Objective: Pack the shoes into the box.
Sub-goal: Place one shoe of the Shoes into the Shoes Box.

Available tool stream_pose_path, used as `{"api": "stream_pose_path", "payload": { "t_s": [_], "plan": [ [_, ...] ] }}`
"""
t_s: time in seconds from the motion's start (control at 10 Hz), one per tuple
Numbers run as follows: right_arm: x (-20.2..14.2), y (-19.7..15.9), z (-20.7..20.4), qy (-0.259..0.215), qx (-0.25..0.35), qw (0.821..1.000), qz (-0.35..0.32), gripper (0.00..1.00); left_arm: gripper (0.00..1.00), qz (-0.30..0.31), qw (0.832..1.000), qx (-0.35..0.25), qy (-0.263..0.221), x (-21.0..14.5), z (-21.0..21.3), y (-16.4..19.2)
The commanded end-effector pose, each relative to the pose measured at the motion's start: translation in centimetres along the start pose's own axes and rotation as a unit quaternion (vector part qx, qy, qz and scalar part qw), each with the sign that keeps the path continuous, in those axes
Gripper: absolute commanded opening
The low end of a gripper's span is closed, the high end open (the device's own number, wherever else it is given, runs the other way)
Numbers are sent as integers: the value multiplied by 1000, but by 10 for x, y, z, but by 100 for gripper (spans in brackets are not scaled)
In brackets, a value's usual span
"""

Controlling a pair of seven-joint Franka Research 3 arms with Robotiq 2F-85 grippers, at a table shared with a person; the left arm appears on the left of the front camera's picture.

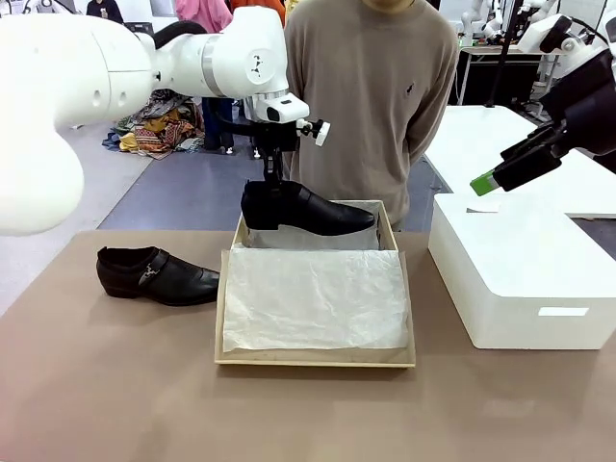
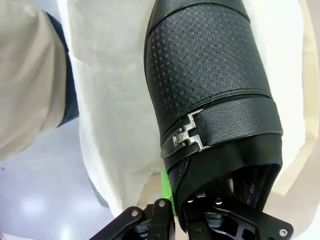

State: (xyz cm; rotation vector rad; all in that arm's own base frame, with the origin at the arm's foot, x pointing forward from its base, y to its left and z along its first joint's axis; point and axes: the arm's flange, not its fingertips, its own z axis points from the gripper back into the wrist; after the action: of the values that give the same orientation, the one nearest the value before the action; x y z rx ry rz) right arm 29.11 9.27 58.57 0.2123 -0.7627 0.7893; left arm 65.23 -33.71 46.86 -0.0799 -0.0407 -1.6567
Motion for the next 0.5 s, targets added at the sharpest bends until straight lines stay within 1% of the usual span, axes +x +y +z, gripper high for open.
{"api": "stream_pose_path", "payload": {
  "t_s": [0.0,0.4],
  "plan": [
    [0,0,0,-2,4,1000,0,100,0,-14,1000,3,-4,4,6,9],
    [0,0,0,-2,4,1000,0,100,0,-2,1000,-2,7,5,-15,8]
  ]
}}
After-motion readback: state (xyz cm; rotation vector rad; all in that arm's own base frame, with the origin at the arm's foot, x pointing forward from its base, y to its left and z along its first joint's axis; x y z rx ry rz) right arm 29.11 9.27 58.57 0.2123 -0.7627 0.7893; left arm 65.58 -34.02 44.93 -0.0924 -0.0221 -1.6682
